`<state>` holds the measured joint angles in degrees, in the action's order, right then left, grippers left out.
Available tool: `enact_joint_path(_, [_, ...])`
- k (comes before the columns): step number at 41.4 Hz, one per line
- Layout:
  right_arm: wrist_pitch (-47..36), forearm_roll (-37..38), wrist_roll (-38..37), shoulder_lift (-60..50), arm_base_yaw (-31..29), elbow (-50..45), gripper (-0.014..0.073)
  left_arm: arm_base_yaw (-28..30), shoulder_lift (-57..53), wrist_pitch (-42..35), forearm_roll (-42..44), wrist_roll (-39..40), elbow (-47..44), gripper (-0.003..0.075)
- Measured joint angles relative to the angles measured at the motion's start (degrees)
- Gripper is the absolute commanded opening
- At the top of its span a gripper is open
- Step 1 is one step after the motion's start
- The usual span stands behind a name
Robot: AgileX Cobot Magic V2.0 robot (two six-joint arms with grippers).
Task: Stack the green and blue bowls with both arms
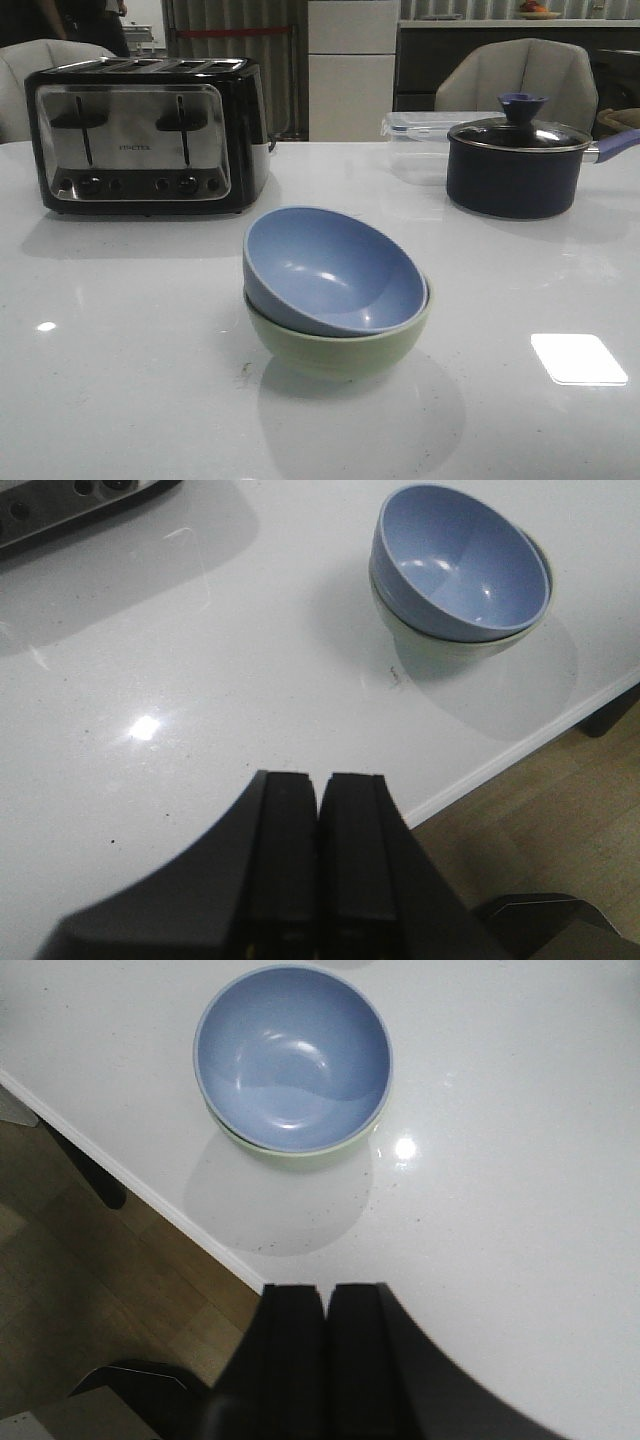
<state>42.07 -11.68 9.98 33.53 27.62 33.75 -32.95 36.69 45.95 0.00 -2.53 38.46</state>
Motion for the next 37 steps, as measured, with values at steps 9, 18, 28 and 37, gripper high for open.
enact_joint_path(9, [0.00, 0.00, 0.00, 0.00, 0.00, 0.00, 0.0057, 2.29, -3.23, -0.37, 0.00, 0.00, -0.64, 0.0093])
enact_joint_path(18, [0.00, 0.00, 0.00, 0.00, 0.00, 0.00, 0.0057, 13.42, -13.87, -9.27, 0.00, 0.00, -6.43, 0.0093])
enact_joint_path(28, [0.00, 0.00, 0.00, 0.00, 0.00, 0.00, 0.0057, 26.05, -29.20, -21.30, -0.58, 0.00, -21.83, 0.0093])
enact_joint_path(37, [0.00, 0.00, 0.00, 0.00, 0.00, 0.00, 0.0057, 31.03, -36.69, -30.69, -3.87, 0.00, -33.27, 0.0093])
